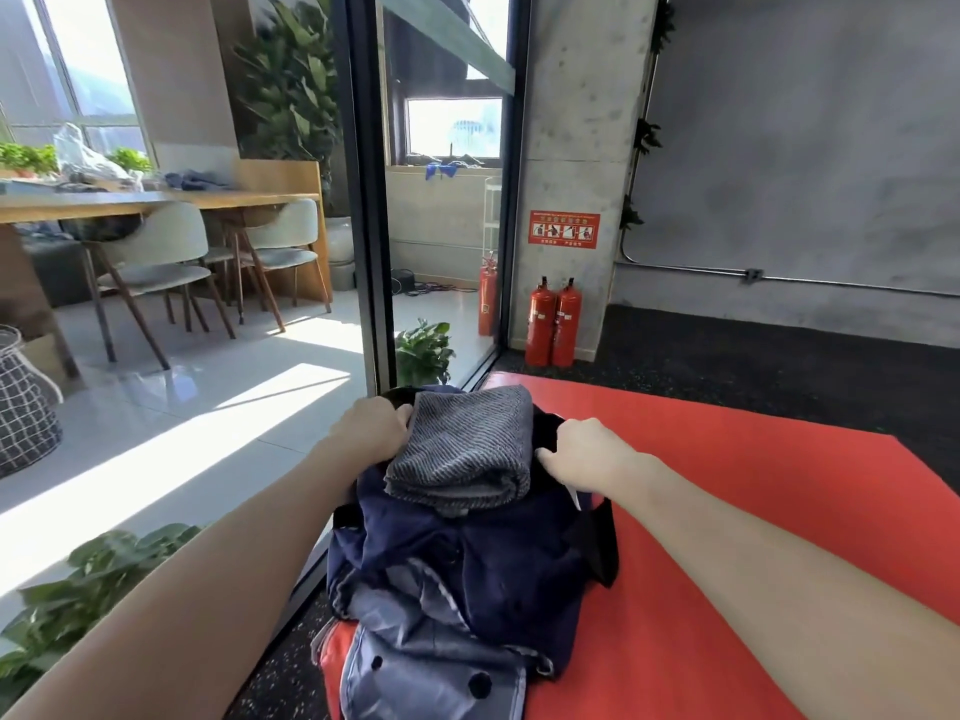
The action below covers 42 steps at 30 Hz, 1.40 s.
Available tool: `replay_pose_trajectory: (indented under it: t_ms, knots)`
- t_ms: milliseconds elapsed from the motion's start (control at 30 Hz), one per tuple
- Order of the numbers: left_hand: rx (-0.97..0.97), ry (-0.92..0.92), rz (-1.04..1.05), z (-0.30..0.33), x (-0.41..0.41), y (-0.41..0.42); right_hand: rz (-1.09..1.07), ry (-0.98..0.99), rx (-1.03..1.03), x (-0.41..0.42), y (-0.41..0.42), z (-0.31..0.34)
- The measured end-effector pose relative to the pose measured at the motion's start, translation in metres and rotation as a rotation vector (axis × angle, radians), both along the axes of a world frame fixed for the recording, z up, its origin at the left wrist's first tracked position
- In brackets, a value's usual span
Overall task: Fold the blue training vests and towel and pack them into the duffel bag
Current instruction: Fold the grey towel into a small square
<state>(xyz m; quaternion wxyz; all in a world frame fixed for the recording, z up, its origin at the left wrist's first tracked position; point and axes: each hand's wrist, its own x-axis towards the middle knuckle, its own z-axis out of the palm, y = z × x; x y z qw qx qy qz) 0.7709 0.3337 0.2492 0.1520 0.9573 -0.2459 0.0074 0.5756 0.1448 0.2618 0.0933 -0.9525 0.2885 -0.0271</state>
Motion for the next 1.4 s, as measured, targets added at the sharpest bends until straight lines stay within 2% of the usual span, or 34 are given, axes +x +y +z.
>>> replay_pose_trajectory:
  t_ms: [133,300,500,733,900,1000,1100,1200,1267,1333,1400]
  knots:
    - [-0.001,-0.11,-0.04,0.02,-0.001,0.004,-0.028,-0.128,0.043,0.004,-0.008,0.016]
    - [-0.044,-0.225,-0.09,0.092,-0.018,-0.013,-0.055,-0.318,0.012,-0.019,-0.026,0.064]
    - [-0.039,-0.304,-0.158,0.162,-0.075,-0.052,-0.107,-0.417,0.082,-0.079,-0.058,0.113]
    - [-0.054,-0.321,-0.217,0.197,-0.156,-0.104,-0.191,-0.551,0.05,-0.166,-0.103,0.162]
    - [-0.152,-0.248,-0.289,0.197,-0.227,-0.153,-0.257,-0.463,0.034,-0.234,-0.148,0.173]
    - [-0.141,-0.151,-0.375,0.164,-0.264,-0.185,-0.274,-0.256,0.024,-0.274,-0.175,0.148]
    - [-0.018,-0.068,-0.442,0.111,-0.298,-0.208,-0.29,-0.025,0.024,-0.308,-0.2,0.096]
    - [-0.014,-0.06,-0.476,0.085,-0.316,-0.229,-0.284,-0.074,0.04,-0.332,-0.218,0.063]
    - [0.017,-0.128,-0.479,0.088,-0.326,-0.24,-0.291,-0.163,0.048,-0.337,-0.221,0.062]
    - [0.105,-0.338,-0.454,0.094,-0.338,-0.249,-0.274,-0.205,0.043,-0.336,-0.222,0.065]
    - [0.015,-0.481,-0.558,0.094,-0.353,-0.259,-0.245,-0.213,0.042,-0.33,-0.224,0.066]
